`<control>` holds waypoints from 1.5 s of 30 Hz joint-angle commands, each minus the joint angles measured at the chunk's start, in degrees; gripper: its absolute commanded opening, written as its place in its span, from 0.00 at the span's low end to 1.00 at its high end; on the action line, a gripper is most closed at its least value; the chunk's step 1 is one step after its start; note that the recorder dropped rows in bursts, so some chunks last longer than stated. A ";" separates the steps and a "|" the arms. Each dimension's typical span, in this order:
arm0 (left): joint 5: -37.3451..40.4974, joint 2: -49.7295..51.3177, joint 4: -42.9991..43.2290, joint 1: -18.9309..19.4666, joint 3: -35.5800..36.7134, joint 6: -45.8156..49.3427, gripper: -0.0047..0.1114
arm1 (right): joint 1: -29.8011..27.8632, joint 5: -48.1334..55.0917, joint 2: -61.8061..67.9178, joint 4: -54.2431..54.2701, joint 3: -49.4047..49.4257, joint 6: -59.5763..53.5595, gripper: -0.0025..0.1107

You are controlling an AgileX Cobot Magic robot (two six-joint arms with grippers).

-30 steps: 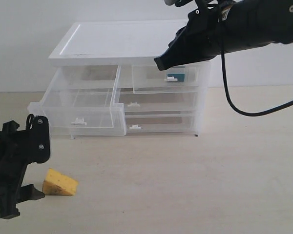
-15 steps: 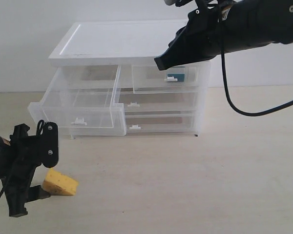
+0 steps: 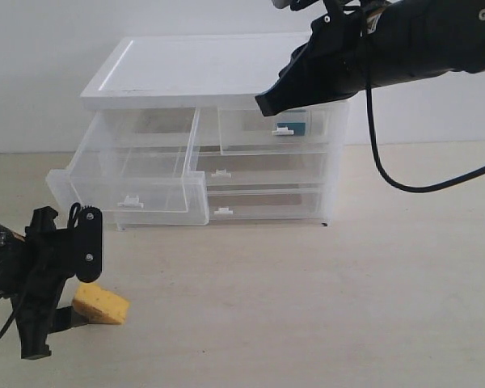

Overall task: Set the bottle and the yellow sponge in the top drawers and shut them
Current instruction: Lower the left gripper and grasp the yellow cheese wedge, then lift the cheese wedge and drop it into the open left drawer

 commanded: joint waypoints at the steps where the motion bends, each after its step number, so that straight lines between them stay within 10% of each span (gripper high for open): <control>1: -0.89 0.12 -0.80 0.01 -0.22 2.13 0.60 | -0.18 -0.67 0.02 0.05 0.15 -0.39 0.02; 18: -0.47 4.69 -3.81 -1.63 -2.70 3.74 0.60 | -0.18 -0.32 0.02 0.05 0.15 -0.39 0.02; 25: 3.53 4.69 -3.32 -1.63 -2.85 3.74 0.07 | -0.18 -0.41 0.02 0.05 0.15 -0.39 0.02; 45: 37.76 -25.30 -1.14 -1.63 -8.03 -30.68 0.08 | -0.18 -0.51 0.02 0.05 0.15 -0.39 0.02</control>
